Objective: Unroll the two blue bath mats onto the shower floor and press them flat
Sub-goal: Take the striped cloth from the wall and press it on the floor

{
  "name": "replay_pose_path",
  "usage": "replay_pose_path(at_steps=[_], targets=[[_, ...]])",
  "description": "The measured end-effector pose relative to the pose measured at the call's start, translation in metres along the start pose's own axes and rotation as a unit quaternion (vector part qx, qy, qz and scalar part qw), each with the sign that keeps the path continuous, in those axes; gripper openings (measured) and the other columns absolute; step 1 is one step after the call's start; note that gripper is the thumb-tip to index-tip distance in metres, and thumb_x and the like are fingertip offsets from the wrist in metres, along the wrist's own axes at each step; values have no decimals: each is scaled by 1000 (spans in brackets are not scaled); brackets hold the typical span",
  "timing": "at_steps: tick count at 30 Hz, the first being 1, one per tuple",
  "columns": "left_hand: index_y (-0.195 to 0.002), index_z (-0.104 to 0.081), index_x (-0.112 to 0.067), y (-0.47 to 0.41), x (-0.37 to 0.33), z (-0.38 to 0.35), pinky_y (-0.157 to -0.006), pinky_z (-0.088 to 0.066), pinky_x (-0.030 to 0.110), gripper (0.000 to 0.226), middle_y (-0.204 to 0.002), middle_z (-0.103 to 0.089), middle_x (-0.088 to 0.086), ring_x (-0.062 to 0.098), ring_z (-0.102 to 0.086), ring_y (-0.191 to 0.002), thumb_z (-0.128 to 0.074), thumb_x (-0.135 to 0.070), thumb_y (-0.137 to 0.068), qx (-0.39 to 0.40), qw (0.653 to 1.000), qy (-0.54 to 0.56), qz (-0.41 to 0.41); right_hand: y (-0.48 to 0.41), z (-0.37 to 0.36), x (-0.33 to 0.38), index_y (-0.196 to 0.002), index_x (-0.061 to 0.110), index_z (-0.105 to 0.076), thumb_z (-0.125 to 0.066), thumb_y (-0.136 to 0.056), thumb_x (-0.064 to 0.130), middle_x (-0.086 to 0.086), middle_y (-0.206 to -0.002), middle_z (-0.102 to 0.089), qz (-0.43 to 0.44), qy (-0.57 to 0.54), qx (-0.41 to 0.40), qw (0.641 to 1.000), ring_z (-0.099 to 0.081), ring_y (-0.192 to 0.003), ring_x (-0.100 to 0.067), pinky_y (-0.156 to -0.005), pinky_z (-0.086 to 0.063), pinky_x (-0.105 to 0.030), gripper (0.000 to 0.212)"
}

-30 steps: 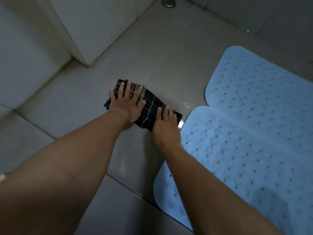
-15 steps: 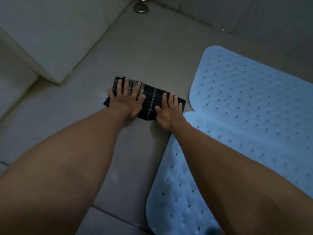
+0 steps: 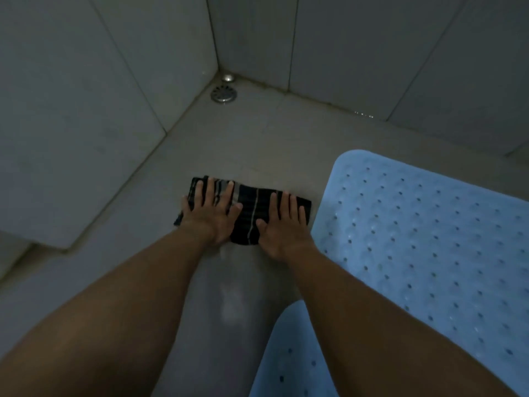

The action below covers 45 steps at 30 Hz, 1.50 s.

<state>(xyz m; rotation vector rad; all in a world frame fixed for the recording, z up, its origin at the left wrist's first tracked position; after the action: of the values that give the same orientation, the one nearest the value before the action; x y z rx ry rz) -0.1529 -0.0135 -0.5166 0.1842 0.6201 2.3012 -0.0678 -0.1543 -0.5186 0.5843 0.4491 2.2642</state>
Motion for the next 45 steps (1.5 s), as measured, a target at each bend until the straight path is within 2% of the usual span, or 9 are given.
replay_pose_path(at_steps=[6,10,21,28,34,38,42,45], targets=[[-151,24,-40,1,-3,8,-117,13,56,66,-158,35,3,26,29,-146,-8,-63,-98,61,996,-46,44,-5,5,4,-151,13,26,-19,-104,46,-11,-156,35,2,-10,50,999,32,-145,-27,-119,16,-45,73],[-150,25,-38,0,-3,10,-118,13,55,67,-158,35,3,27,29,-147,-8,-64,-98,78,994,-63,44,-2,5,3,-150,13,27,-17,-104,46,-10,-156,36,1,-20,49,999,32,-144,-26,-119,17,-44,72],[-154,15,-40,-107,-62,64,-118,12,55,66,-163,24,2,26,25,-148,-10,-65,-98,-15,996,-45,-79,-83,57,-41,-154,16,19,-16,-102,51,-9,-160,28,-66,-35,-46,996,27,-147,-23,-119,17,-41,72],[-150,22,-42,-163,-102,83,-115,15,60,65,-159,33,2,25,31,-146,-3,-67,-96,5,990,-67,-125,-117,88,-67,-156,17,13,-19,-103,50,-10,-163,19,-125,-48,-100,986,20,-150,-21,-120,13,-39,71],[-150,23,-42,-177,-114,95,-114,15,61,60,-158,35,2,23,32,-145,-3,-59,-99,7,986,-59,-157,-130,101,-74,-154,18,19,-18,-103,50,-10,-161,24,-128,-46,-50,989,24,-148,-21,-121,13,-39,71],[-151,20,-43,-198,-127,107,-116,15,60,58,-161,27,0,23,27,-147,-3,-58,-99,-6,983,-59,-172,-146,115,-87,-155,17,16,-18,-103,50,-10,-162,22,-126,-51,-71,988,22,-149,-22,-120,12,-39,70],[-154,13,-40,-227,-152,124,-117,6,61,56,-165,17,3,25,18,-151,-6,-48,-102,-38,979,-77,-187,-180,134,-116,-157,18,6,-20,-102,48,-11,-162,20,-97,-9,-76,992,20,-149,-26,-116,13,-40,68],[-156,4,-37,-242,-171,140,-118,-3,61,58,-166,2,7,31,3,-151,-11,-49,-102,-75,973,-109,-187,-196,154,-133,-157,15,8,-20,-105,43,-10,-163,16,-97,-34,-92,990,15,-150,-25,-119,10,-39,65]])
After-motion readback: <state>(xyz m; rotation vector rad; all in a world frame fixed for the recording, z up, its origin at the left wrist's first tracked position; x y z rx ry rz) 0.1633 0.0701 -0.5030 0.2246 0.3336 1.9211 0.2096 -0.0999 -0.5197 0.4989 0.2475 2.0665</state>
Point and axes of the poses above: each hand's wrist, its own y-axis away from the middle knuckle, its own z-axis out of the back of the hand, x = y × z, the point moved 8 cm from there along -y, towards the middle knuckle
